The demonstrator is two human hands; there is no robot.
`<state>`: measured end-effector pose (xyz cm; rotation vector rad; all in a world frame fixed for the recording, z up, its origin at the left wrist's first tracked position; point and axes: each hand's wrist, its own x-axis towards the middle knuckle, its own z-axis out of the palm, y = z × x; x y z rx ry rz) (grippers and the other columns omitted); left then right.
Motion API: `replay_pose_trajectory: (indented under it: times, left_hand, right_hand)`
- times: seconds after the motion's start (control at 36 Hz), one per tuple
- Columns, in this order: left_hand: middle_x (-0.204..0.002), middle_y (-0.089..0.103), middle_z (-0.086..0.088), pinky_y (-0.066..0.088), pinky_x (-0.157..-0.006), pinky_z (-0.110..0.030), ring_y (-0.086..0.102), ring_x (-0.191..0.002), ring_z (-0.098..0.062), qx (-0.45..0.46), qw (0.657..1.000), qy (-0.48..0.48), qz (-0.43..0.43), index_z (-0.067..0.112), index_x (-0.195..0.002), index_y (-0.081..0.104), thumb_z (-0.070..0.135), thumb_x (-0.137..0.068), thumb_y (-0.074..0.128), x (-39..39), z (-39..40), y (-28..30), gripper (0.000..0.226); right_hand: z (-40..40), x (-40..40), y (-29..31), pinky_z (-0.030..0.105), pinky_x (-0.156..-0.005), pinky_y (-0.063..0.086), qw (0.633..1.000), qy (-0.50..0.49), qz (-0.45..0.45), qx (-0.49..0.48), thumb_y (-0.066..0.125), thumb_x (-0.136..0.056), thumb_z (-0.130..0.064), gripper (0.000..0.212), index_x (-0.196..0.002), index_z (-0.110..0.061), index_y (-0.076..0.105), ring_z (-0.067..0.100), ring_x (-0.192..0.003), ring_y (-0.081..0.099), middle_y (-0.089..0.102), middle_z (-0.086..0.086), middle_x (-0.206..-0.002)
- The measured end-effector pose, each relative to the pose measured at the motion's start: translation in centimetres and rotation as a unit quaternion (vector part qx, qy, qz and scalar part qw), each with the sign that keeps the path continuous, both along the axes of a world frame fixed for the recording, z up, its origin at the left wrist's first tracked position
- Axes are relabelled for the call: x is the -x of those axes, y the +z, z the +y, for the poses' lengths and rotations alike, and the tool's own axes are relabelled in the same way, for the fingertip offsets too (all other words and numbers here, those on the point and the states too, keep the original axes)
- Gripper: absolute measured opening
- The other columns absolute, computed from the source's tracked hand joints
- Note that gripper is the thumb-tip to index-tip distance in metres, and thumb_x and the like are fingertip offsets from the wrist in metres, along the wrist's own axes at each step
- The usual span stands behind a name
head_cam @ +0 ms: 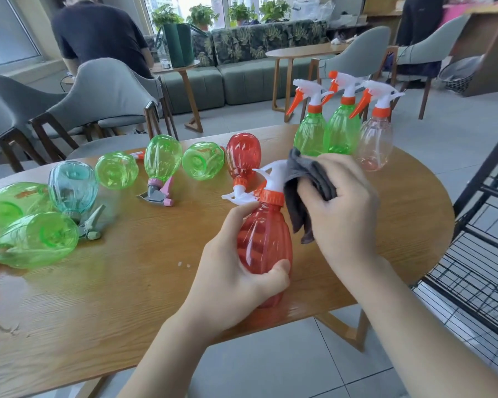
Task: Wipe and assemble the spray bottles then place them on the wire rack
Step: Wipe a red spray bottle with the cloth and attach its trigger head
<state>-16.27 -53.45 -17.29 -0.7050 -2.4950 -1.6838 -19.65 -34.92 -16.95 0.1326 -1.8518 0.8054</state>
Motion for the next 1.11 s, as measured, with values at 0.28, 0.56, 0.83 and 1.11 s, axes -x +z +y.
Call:
replay_pose_trajectory:
  times: [0.28,0.56,0.83,1.11]
  left_hand:
    - [-0.106,0.072,0.021,0.05,-0.078,-0.01,0.072,-0.094,-0.003,-0.002,1.0,-0.006,-0.012,0.034,-0.132,0.048,0.025,-0.072,0.079,0.0,0.0,0.1,0.068]
    - [-0.106,0.071,0.019,0.051,-0.075,-0.012,0.073,-0.091,-0.006,-0.01,1.0,0.003,-0.007,0.036,-0.13,0.048,0.023,-0.07,0.08,-0.3,-0.2,-0.1,0.069]
    - [-0.108,0.07,0.019,0.052,-0.075,-0.011,0.073,-0.092,-0.006,-0.009,1.0,0.004,0.0,0.038,-0.13,0.048,0.023,-0.068,0.081,-0.3,0.0,-0.4,0.071]
    - [-0.108,0.072,0.014,0.054,-0.077,-0.014,0.074,-0.095,-0.009,-0.031,0.999,0.018,-0.012,0.039,-0.13,0.05,0.035,-0.066,0.081,0.0,-0.6,-0.7,0.072]
  right_hand:
    - [-2.3,-1.3,0.0,0.018,-0.091,0.05,0.994,0.109,-0.014,-0.01,0.069,-0.089,-0.009,0.025,-0.111,-0.001,0.076,0.013,-0.101,0.064,0.068,0.007,-0.108]
    - [0.0,-0.3,-0.2,0.011,-0.087,0.045,1.0,-0.014,-0.007,-0.02,0.071,-0.088,-0.002,0.021,-0.109,-0.002,0.076,0.014,-0.095,0.063,0.07,0.01,-0.105]
    - [-0.9,-0.4,-0.9,0.012,-0.09,0.046,1.0,0.002,0.018,-0.003,0.067,-0.087,-0.008,0.024,-0.108,0.002,0.074,0.009,-0.099,0.059,0.069,0.013,-0.106]
    - [-0.8,-0.7,-1.9,0.018,-0.089,0.048,1.0,0.015,0.004,-0.024,0.066,-0.084,-0.009,0.026,-0.105,0.002,0.074,0.021,-0.096,0.065,0.069,0.014,-0.102]
